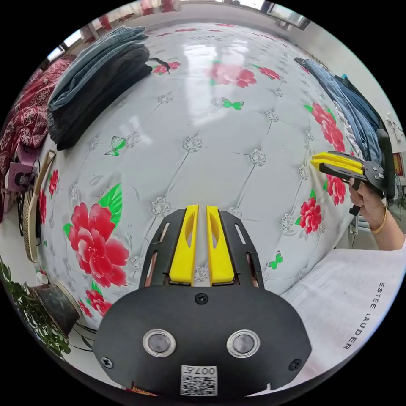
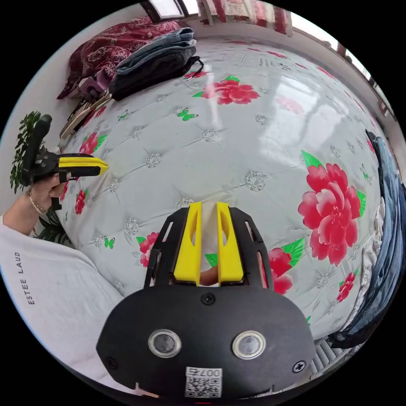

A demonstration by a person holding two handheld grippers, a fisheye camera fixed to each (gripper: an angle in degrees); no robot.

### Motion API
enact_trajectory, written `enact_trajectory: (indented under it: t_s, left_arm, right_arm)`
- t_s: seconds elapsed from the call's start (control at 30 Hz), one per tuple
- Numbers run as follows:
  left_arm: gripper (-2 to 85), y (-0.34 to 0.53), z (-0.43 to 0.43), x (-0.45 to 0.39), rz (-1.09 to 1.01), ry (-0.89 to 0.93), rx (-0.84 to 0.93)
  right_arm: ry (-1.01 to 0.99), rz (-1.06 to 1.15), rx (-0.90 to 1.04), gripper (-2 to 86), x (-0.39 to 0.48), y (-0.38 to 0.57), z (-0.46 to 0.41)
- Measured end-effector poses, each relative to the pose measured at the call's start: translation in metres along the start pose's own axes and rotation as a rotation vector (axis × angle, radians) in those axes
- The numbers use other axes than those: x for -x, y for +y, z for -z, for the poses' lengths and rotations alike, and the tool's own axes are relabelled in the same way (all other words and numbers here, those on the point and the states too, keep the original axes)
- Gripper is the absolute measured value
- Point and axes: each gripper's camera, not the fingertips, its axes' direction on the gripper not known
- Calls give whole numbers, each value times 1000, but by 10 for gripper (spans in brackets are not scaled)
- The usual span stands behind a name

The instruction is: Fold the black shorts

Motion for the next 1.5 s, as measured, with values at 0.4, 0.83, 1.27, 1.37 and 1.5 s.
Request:
enact_trajectory:
  t_s: [0.4, 0.83, 1.27, 1.37, 1.5]
  left_arm:
    - [37, -30, -10, -54, -48, -104, 69]
    - [29, -31, -17, -91, -60, -239, 91]
    - [8, -8, -16, -79, -27, -181, 53]
    - [-3, 7, -13, -63, 35, -104, 8]
    - [-9, 44, -4, -38, 143, 41, -52]
  right_arm:
    - [667, -1035, -464, 107, -324, 249, 230]
    - [499, -1425, -453, 64, -473, 380, 266]
    - [-38, -568, -719, -2, -307, 274, 254]
    - [-313, -285, -593, -3, -208, 212, 194]
    - [-638, -39, -367, -3, -66, 163, 99]
